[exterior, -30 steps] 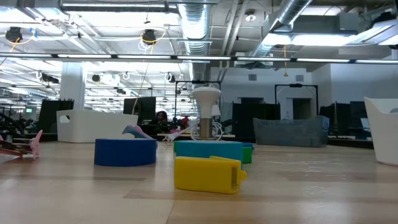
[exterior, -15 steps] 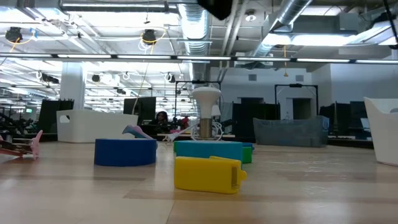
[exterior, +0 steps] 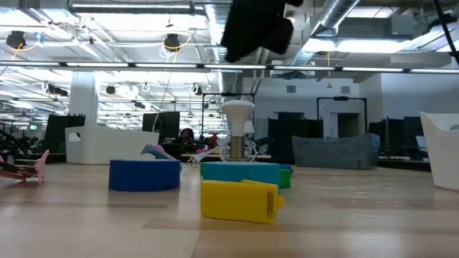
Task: Pick and place Stapler, Stapler remover, tape
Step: Put the light blue tape into the bottom white bin
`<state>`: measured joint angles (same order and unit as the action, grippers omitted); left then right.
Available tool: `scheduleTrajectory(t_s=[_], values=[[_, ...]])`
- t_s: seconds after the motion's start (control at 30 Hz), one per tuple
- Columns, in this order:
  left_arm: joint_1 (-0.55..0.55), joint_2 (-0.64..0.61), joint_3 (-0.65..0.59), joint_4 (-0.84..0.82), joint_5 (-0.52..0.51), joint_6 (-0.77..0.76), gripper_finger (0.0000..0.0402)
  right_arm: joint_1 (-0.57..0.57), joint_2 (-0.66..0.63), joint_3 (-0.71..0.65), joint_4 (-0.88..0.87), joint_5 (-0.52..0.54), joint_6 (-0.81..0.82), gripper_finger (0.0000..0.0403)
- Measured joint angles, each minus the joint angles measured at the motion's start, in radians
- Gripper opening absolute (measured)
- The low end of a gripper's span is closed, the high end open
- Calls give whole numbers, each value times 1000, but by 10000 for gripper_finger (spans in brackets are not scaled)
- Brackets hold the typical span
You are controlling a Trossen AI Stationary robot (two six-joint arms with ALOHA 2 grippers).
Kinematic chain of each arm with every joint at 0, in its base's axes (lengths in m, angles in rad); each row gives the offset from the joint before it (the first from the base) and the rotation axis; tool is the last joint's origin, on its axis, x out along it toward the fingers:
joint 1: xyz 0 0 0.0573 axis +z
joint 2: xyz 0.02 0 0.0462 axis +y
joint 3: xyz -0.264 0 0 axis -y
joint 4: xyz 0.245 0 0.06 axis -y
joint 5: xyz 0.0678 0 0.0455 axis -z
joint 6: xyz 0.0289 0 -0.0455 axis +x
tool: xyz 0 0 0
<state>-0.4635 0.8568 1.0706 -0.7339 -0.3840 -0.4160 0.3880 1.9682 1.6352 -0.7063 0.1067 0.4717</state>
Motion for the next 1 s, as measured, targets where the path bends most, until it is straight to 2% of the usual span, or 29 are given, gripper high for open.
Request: scheduleTrajectory(t_s=[0.2,0.37,0.63,1.0], values=[[0,0,0,0,0,0,3,-29,0,-18,-41,19,9,154],[0,0,0,-1,0,0,3,-48,1,-63,-41,4,28,172],[0,0,0,-2,0,0,3,-41,5,-141,12,-13,52,164],[0,0,0,-3,0,0,3,-21,127,-144,127,-84,53,158]])
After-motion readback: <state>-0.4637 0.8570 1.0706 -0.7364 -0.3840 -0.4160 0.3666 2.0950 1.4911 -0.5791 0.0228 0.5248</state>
